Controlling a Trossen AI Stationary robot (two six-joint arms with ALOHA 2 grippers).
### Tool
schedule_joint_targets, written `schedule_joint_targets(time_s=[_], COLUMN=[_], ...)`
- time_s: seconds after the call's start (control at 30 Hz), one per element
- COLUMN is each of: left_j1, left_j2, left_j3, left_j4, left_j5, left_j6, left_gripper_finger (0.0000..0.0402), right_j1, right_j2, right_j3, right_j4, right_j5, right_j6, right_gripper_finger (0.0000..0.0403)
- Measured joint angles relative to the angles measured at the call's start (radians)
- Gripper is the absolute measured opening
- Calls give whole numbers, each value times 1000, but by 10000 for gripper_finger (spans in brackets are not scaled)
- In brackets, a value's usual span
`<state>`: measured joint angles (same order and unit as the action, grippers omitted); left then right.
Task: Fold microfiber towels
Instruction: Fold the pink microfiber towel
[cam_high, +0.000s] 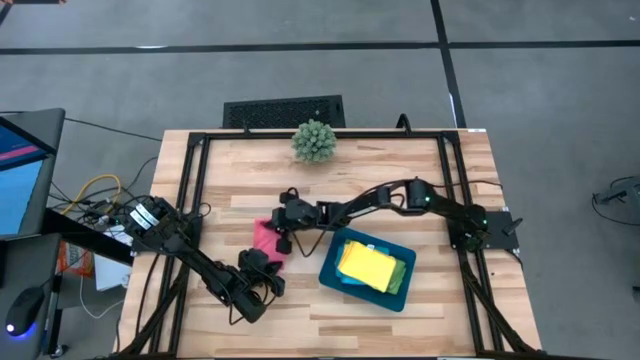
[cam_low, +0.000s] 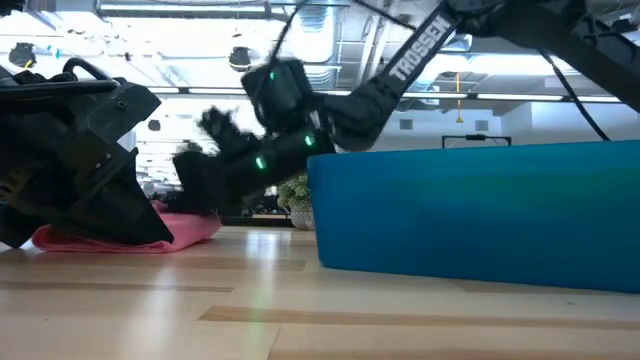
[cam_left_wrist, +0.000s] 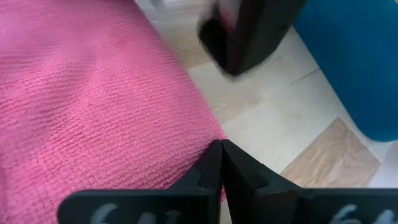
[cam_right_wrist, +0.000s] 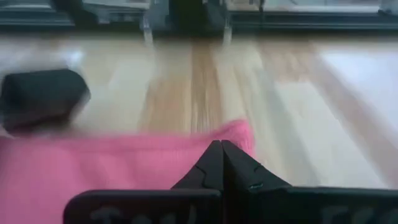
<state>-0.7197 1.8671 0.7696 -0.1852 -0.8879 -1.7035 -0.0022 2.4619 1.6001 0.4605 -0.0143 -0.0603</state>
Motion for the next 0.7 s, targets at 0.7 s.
schedule_joint_targets(time_s=[0.7], left_j1=[-3], left_j2=[-34], left_j3=[61], left_j4=[11], left_j5=[72], left_j6=[135], left_gripper_finger=[54], right_j1=[-28], right_j2=[42], right_j3=[35], right_j4=[-67], right_j5=[-10], right_j6=[58], right_gripper_finger=[21])
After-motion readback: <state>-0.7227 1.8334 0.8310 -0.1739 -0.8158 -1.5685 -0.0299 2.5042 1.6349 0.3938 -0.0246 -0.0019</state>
